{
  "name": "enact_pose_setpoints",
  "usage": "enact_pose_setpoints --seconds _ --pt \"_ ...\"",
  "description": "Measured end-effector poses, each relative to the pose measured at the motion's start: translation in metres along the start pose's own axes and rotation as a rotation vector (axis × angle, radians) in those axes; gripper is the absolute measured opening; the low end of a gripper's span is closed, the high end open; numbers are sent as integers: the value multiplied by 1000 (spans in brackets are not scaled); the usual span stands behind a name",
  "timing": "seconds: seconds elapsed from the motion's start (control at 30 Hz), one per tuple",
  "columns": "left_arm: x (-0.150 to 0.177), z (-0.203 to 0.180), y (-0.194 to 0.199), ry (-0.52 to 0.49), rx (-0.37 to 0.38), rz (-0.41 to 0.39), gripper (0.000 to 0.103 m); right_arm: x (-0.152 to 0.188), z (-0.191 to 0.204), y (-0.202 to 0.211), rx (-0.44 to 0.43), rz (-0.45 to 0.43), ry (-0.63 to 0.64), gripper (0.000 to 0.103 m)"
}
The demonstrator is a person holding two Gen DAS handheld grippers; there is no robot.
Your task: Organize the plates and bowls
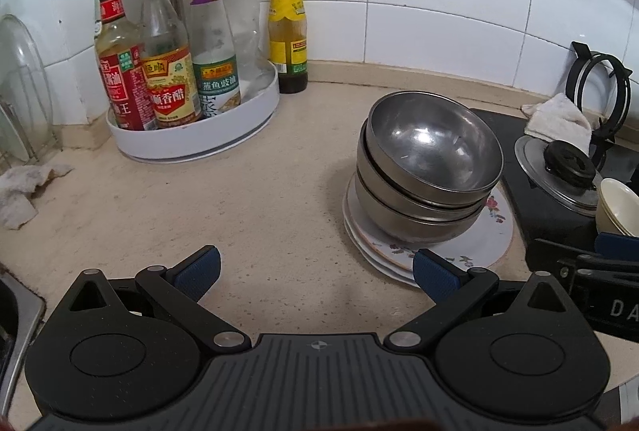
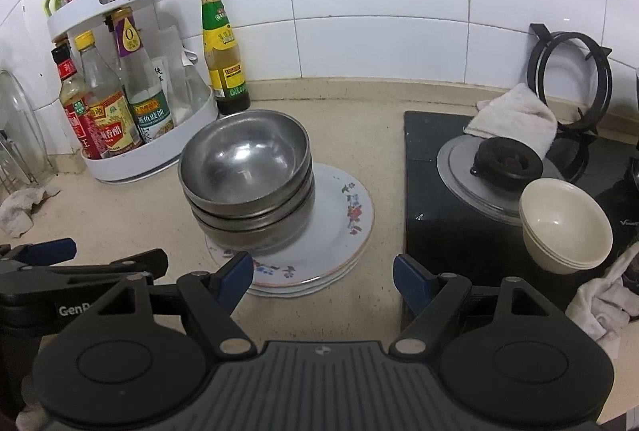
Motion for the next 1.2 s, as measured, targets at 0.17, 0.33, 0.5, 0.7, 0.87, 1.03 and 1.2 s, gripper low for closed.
enact_pose_setpoints --seconds 0.17,0.33,0.5,0.7,0.87,1.03,1.2 --pt "0 -1 2 -3 7 -1 103 0 0 0 2 0 -1 75" --pt "1 -2 3 -1 7 -1 103 0 1 0 1 0 -2 75" --pt "1 -1 4 -4 3 -5 103 1 1 -1 -2 2 -6 75" --pt "2 -2 5 -2 0 -6 103 2 1 0 -3 1 -7 75" --pt "2 -2 6 -1 1 -6 103 2 1 1 -2 1 -8 75" --pt "2 -3 7 -1 -1 -8 103 2 1 1 -2 -1 -7 75" --pt "2 -3 9 -1 -1 -10 103 2 0 4 -2 -4 -10 75"
Point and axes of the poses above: each gripper's, at about its wrist camera, not at the fingertips, and y roughly against the way its jaws point, z to its left, x to its underside, the point moved 5 cm from there along -y, roughly the way its jaws point, and after that the axes turned 13 degrees about x, right-handed, at the moved point
